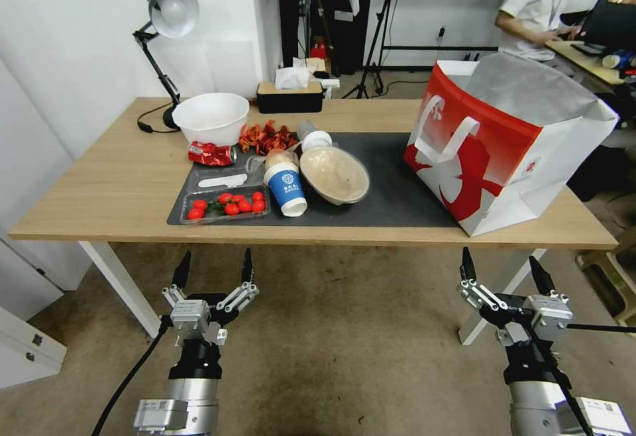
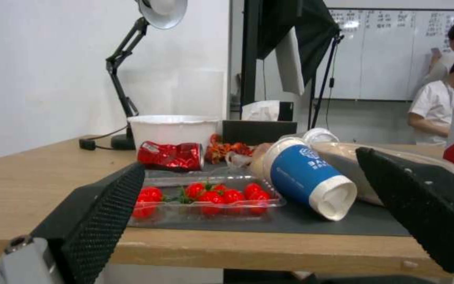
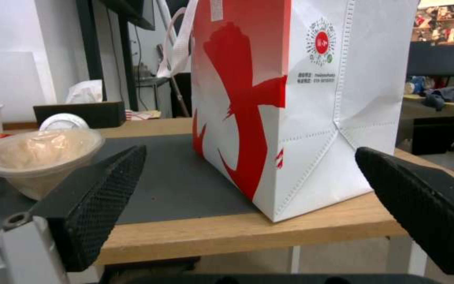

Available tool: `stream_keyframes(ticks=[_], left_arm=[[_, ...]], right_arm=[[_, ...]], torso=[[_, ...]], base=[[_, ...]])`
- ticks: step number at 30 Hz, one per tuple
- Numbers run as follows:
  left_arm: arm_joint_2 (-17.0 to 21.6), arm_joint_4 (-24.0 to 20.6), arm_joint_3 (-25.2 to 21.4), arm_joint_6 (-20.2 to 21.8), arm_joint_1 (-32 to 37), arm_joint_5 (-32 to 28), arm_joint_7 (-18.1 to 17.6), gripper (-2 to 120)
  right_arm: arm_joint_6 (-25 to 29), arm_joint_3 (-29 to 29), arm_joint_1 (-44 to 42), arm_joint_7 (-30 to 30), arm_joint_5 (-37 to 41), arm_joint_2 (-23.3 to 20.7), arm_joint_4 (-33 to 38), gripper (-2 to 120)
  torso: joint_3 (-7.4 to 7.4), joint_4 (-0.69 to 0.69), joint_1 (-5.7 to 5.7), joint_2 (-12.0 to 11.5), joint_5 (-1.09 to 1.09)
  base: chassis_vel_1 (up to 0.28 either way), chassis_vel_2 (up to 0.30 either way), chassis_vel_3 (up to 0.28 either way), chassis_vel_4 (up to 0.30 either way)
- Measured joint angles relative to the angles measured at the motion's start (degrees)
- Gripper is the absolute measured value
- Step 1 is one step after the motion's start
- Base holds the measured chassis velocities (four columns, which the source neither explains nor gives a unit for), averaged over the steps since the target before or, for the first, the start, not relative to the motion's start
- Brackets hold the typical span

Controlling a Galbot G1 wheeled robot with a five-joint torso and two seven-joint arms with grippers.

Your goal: Pick up the food delivery bag from the floor and place it on the table.

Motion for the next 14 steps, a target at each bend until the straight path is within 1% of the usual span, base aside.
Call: stream_keyframes(ticks=[14], left_arm=[[0.0,0.0,0.0,0.1,0.0,0.0,0.0,100]], right_arm=[[-0.1,0.1,0.1,-0.1,0.2,-0.1,0.0,100]], torso=[[0.0,0.0,0.0,0.0,0.0]], base=[[0.0,0.0,0.0,0.0]])
